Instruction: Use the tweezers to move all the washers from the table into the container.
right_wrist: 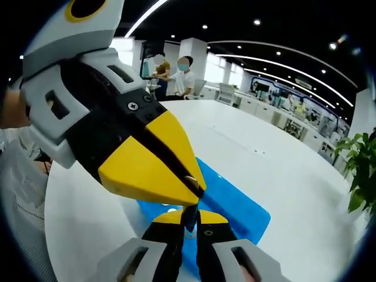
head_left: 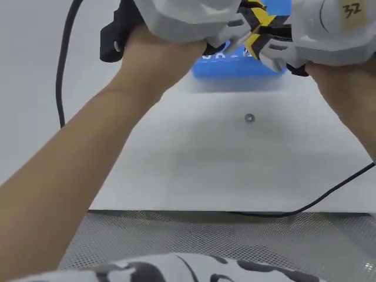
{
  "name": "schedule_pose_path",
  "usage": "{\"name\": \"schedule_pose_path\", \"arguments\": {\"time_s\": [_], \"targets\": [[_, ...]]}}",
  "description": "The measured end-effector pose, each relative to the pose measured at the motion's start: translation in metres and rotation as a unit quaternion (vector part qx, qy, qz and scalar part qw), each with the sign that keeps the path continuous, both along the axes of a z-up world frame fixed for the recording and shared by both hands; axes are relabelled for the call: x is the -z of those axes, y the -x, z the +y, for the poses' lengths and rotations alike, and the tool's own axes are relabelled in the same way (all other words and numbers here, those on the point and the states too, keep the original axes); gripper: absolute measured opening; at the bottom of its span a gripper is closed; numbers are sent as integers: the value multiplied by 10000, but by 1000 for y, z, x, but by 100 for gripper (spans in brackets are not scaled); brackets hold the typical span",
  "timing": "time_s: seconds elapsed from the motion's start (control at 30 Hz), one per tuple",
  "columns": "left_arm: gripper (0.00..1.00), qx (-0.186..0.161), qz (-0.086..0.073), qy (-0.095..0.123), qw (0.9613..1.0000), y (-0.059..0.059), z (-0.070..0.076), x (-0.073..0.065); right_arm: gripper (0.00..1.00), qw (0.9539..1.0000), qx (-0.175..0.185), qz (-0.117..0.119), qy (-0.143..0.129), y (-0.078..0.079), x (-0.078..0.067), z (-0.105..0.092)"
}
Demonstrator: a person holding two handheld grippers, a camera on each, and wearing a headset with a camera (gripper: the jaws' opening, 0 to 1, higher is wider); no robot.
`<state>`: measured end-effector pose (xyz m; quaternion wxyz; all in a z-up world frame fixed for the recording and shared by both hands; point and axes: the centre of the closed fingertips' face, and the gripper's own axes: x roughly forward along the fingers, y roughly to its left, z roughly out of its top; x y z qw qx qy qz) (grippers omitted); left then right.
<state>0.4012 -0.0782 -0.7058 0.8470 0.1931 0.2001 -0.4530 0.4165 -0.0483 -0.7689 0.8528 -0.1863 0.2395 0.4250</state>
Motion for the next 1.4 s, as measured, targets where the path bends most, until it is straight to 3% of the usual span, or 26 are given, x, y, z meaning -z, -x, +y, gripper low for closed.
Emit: {"name": "schedule_pose_path", "arguments": {"time_s": [0.5, 0.67, 0.77, 0.9, 1.0, 1.17, 1.4], "targets": [[0, -24, 39, -78, 10000, -6, 3, 8, 4, 9999, -2, 115, -2, -2, 8, 3], [0, -23, -27, -58, 10000, -5, 3, 1, 4, 9999, 36, 50, -98, -1, -2, 2], [0, -40, -102, -9, 9999, -1, 5, -10, 5, 9996, 82, 17, -254, 2, -13, 3], [0, -67, -175, 87, 9998, 11, 7, -24, 6, 9996, 73, -208, -197, 12, -29, 1], [0, -85, -217, 200, 9995, 24, 6, -35, 6, 9994, 63, -263, -232, 24, -39, 0], [0, 17, -249, 191, 9995, 43, 5, -45, 6, 9991, 2, -347, -260, 40, -47, -1], [0, 190, -168, 146, 9996, 66, 3, -44, 8, 9991, -16, -130, -415, 65, -47, -4]]}}
